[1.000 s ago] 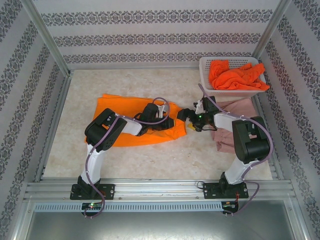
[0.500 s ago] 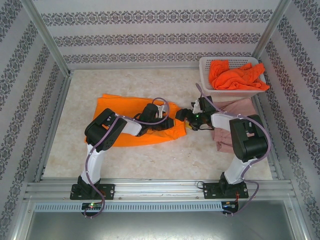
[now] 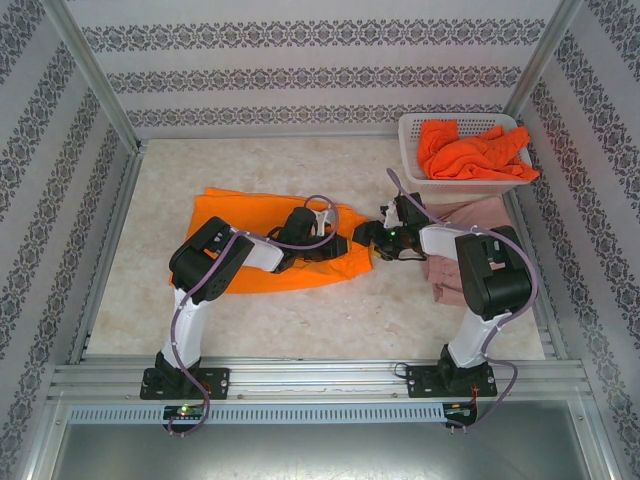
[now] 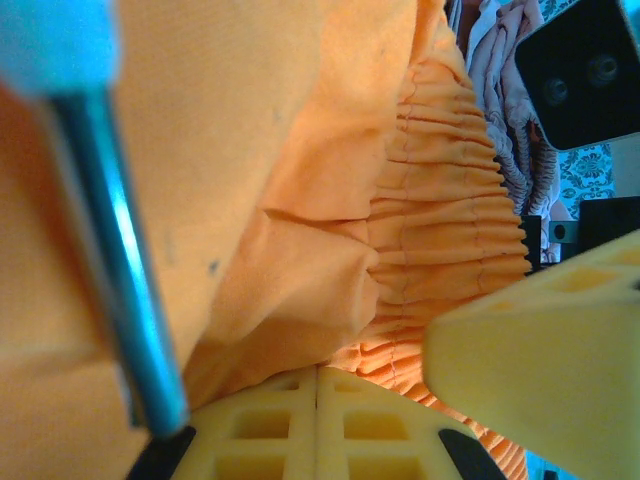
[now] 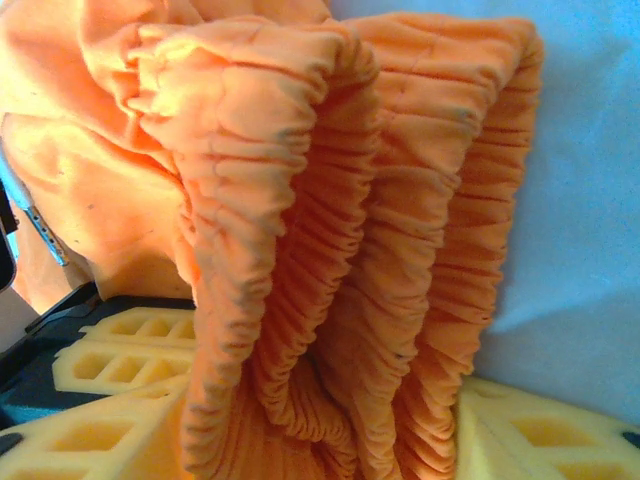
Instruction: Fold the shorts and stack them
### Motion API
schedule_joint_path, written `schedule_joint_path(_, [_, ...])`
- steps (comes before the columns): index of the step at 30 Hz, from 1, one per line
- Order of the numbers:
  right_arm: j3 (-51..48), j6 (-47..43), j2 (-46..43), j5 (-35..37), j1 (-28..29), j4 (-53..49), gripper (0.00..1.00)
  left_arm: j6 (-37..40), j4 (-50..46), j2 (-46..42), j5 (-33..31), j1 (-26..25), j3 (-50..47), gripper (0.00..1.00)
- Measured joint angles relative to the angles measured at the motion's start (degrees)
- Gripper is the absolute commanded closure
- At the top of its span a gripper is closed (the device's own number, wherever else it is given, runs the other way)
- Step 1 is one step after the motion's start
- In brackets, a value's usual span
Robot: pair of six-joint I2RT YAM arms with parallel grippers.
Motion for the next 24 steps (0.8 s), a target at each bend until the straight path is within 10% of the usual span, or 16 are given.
schedule_joint_path(15, [-0.2, -1.55, 1.07, 0.28, 0.04, 1.51, 1.0, -0.04, -0.7, -0.52, -0.81, 0.0, -0.09, 0.96])
schedule_joint_path(24, [-0.61, -2.08, 0.42, 1.25, 0.35, 1.79, 1.0, 1.42, -8.96, -8.48, -3.43, 0.39, -1.14, 0.94])
